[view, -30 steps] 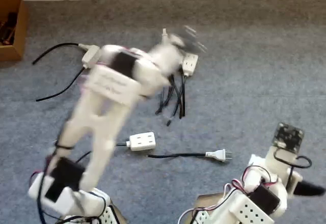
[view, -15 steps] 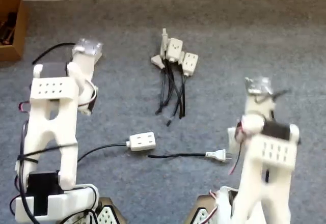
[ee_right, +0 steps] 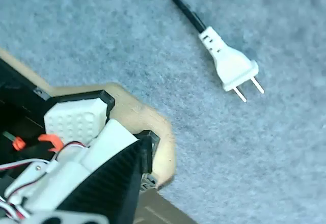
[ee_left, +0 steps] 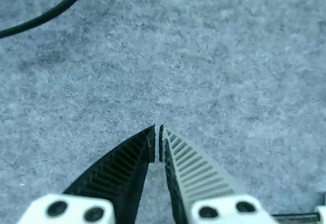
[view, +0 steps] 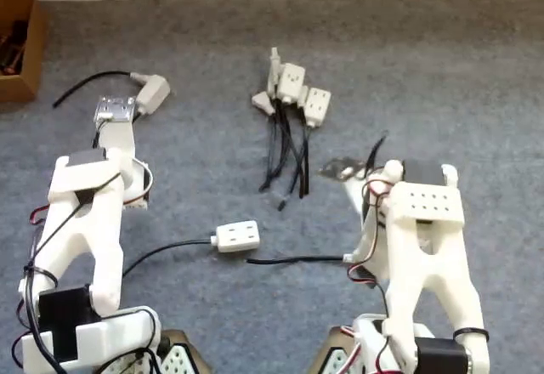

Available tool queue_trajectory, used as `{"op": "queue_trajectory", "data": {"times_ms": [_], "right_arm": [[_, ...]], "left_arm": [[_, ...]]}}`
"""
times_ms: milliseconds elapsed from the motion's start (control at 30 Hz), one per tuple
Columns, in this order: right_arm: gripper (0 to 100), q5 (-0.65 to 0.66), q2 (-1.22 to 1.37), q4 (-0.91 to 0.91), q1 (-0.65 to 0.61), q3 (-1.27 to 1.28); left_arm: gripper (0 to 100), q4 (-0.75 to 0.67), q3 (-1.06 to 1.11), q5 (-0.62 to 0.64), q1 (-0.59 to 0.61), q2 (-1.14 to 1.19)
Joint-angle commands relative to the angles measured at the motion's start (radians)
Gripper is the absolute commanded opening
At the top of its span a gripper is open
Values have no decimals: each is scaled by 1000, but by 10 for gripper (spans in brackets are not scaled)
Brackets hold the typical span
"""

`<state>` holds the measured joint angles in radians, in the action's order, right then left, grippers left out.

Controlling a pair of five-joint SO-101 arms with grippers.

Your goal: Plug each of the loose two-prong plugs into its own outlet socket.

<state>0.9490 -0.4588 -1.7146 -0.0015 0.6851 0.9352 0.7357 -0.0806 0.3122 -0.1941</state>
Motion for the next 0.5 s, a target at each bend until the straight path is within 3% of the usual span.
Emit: {"op": "queue_trajectory", "data": {"times_ms": [0, 200, 467], "right_arm": [[582, 222, 5, -31, -71, -45], [580, 290, 5, 156, -234, 85], [456, 298, 8, 426, -255, 231]], "left_arm": [[41, -120, 41, 11, 2, -31], [41, -241, 114, 11, 4, -31], [41, -242, 116, 11, 2, -30]]}}
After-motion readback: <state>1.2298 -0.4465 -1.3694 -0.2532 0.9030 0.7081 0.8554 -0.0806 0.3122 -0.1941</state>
